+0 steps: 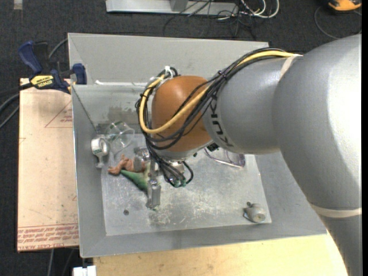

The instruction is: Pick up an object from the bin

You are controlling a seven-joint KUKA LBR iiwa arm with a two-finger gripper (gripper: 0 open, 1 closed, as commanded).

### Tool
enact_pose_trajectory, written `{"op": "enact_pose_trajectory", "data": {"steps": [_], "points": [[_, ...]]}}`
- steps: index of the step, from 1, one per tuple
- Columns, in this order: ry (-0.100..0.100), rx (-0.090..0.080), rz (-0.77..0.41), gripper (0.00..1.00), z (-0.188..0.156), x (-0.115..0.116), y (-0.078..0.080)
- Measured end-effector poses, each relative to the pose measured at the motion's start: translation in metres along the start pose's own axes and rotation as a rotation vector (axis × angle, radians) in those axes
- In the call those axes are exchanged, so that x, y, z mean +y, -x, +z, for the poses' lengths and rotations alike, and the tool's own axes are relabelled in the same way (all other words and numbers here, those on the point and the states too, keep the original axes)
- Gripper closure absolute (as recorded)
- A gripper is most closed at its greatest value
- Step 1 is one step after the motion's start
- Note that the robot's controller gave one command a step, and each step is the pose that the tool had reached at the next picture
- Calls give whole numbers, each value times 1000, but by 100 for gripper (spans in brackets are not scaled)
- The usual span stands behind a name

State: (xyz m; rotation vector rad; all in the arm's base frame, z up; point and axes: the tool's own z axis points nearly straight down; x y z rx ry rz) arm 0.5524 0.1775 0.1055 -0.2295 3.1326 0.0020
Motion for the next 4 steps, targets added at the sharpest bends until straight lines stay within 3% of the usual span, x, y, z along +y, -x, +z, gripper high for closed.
{"op": "enact_pose_trajectory", "data": {"steps": [1,2,3,4], "points": [[0,10,17,0,12,11,-2],[1,-2,-405,0,24,-6,14],[2,4,-280,0,24,0,8],[3,-5,-345,0,30,-23,47]]}}
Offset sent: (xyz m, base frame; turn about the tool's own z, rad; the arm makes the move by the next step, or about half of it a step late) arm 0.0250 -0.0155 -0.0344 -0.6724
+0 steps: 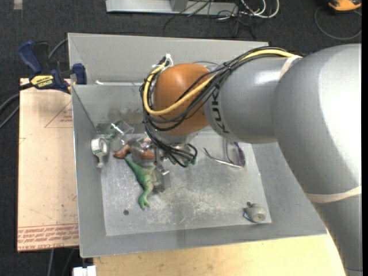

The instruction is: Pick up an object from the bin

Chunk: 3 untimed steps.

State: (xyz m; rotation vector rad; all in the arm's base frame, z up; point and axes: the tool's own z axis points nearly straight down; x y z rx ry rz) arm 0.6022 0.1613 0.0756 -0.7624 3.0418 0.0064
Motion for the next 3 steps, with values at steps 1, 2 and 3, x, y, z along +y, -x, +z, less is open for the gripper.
{"op": "enact_pose_trajectory", "data": {"steps": [1,2,3], "points": [[0,5,154,0,-2,13,3],[0,-2,89,0,3,18,23],[3,1,-333,100,6,30,33]]}}
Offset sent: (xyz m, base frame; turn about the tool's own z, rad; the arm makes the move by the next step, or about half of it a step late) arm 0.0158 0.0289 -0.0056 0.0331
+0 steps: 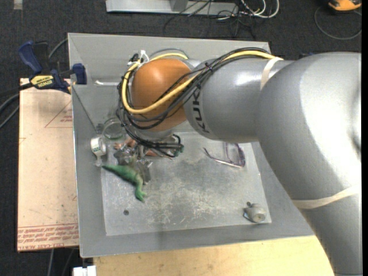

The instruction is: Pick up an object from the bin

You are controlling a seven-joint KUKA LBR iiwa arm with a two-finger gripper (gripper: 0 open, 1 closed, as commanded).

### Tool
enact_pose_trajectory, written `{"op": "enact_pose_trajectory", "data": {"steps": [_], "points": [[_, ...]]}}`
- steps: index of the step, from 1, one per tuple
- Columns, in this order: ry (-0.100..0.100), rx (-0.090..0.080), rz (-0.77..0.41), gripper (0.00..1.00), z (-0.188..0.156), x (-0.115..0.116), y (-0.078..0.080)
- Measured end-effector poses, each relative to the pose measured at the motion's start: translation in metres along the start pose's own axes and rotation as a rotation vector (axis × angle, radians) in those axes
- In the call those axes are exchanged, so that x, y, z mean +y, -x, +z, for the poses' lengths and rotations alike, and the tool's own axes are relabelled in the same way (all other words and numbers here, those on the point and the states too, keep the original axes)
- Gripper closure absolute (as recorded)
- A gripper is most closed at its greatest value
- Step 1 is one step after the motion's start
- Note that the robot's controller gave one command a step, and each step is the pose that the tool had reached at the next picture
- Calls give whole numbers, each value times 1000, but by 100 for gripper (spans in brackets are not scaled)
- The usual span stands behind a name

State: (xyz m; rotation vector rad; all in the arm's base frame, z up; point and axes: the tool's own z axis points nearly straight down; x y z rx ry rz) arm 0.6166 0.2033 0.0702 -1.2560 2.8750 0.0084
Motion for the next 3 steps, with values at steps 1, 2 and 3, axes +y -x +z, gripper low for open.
{"op": "enact_pose_trajectory", "data": {"steps": [1,2,3], "points": [[1,1,0,100,1,0,0],[1,1,0,100,1,0,0],[1,1,0,100,1,0,0]]}}
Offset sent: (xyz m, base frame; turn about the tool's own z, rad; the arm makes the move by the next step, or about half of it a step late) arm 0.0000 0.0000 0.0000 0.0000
